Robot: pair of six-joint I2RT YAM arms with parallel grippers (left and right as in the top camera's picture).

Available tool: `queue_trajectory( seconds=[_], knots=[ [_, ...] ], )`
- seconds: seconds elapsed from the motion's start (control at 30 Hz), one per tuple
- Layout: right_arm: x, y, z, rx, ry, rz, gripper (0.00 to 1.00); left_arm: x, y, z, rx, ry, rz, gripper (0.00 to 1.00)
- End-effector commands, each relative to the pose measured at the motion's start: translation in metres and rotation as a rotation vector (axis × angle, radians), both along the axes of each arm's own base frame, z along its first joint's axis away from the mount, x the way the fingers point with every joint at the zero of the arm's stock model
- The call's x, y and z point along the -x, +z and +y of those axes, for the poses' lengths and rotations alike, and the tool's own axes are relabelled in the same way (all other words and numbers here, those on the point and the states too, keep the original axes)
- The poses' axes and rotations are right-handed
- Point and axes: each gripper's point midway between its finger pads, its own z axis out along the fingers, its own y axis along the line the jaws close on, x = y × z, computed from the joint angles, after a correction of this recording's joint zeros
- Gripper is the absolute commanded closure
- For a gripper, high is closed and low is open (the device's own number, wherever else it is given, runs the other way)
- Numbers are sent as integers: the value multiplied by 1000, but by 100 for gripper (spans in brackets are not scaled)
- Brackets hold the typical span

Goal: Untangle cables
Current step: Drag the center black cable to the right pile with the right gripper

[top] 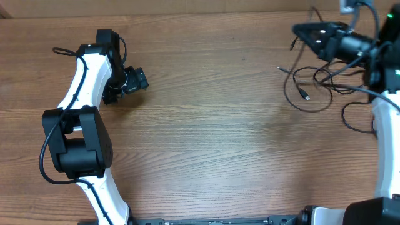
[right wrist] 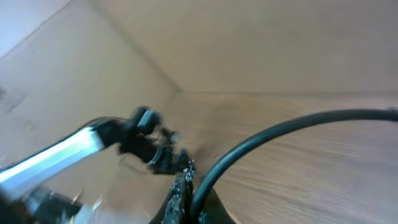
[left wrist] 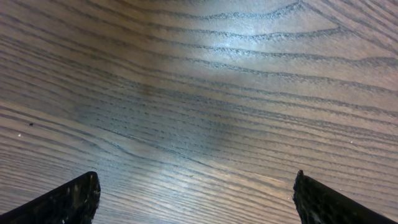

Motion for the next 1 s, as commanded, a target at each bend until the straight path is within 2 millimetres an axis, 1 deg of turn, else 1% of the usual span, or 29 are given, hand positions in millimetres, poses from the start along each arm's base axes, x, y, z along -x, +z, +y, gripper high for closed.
queue_trajectory(
  seconds=[0.0,0.07,0.13,0.17,0.27,0.37,0.4,0.43,0.5,0.57,0.63,0.77,0.8,0.97],
  knots=[
    [-18,-38,-32,68,-137,104,96,1,-2,-2,-7,-14,6,0],
    [-25,-66,-50,109,-230,209,96,2,-2,-2,-7,-14,6,1],
    [-32,-101,-74,190,-356,324,96,1,-2,-2,-7,-14,6,0],
    [-33,-110,-81,215,-389,354,96,2,-2,-2,-7,-14,6,0],
    [-37,-148,-106,310,-496,465,96,1,-2,-2,-7,-14,6,1],
    [-37,-176,-120,368,-548,543,96,2,-2,-2,-7,-14,6,0],
    [-37,-189,-128,402,-578,578,96,2,-2,-2,-7,-14,6,0],
    [-37,-197,-134,427,-598,599,96,2,-2,-2,-7,-14,6,1],
    [-36,-209,-145,476,-642,629,96,2,-2,-2,-7,-14,6,0],
    [-34,-221,-162,546,-704,660,96,1,-2,-2,-7,-14,6,1],
    [-31,-229,-177,614,-764,684,96,2,-2,-2,-7,-14,6,0],
    [-21,-237,-208,745,-882,724,96,1,-2,-2,-7,-14,6,1],
    [-17,-240,-220,785,-923,740,96,2,-2,-2,-7,-14,6,0],
    [-10,-247,-238,781,-975,782,96,2,-2,-2,-7,-14,6,0]
  ],
)
